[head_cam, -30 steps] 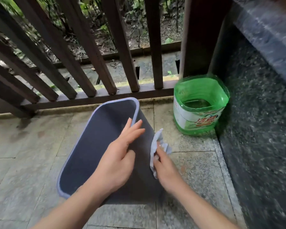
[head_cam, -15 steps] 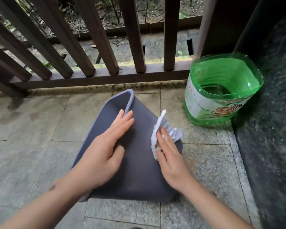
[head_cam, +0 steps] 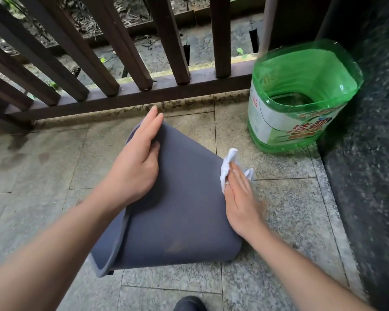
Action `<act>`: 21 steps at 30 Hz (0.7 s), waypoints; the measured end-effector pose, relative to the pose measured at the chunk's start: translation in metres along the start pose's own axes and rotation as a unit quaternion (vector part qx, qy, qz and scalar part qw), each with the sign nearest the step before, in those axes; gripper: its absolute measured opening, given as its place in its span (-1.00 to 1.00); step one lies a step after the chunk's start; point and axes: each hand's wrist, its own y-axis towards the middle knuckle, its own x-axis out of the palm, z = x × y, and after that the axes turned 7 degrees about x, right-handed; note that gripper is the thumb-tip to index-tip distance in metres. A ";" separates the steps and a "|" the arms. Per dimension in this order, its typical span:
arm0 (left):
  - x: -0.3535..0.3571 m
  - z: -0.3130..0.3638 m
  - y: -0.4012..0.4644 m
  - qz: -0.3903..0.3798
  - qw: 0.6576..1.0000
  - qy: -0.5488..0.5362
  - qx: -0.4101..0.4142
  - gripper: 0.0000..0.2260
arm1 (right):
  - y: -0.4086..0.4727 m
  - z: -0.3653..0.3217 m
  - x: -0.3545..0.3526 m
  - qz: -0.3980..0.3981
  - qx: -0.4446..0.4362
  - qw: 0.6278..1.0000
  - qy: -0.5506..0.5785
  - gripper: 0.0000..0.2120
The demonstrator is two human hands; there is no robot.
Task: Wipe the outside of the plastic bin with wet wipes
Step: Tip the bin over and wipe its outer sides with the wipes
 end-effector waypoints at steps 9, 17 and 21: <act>0.002 0.005 0.013 0.052 0.993 -0.042 -0.097 -0.49 | -0.086 -0.086 0.018 -0.057 -0.371 0.926 -0.035 -0.41; 0.015 0.021 0.011 0.067 0.990 -0.010 -0.121 -0.47 | -0.101 0.009 -0.009 0.000 -0.114 0.993 0.020 -0.48; 0.021 0.031 0.013 0.062 0.995 0.043 -0.061 -0.45 | -0.095 0.006 -0.007 0.003 -0.078 0.993 0.084 -0.46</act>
